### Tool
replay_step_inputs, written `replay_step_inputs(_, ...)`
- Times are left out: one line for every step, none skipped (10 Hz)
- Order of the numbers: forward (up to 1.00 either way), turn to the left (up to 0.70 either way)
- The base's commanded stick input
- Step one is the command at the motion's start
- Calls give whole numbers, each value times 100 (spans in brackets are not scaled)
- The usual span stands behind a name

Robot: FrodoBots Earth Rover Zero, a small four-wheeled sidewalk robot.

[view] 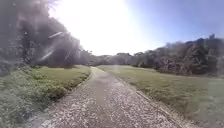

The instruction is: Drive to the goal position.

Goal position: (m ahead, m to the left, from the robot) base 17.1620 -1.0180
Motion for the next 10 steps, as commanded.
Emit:
replay_step_inputs(50, 0)
replay_step_inputs(50, 0)
replay_step_inputs(50, 0)
replay_step_inputs(50, 0)
replay_step_inputs(50, 17)
replay_step_inputs(50, 27)
replay_step_inputs(50, 27)
replay_step_inputs(50, 11)
replay_step_inputs(50, 0)
replay_step_inputs(50, 0)
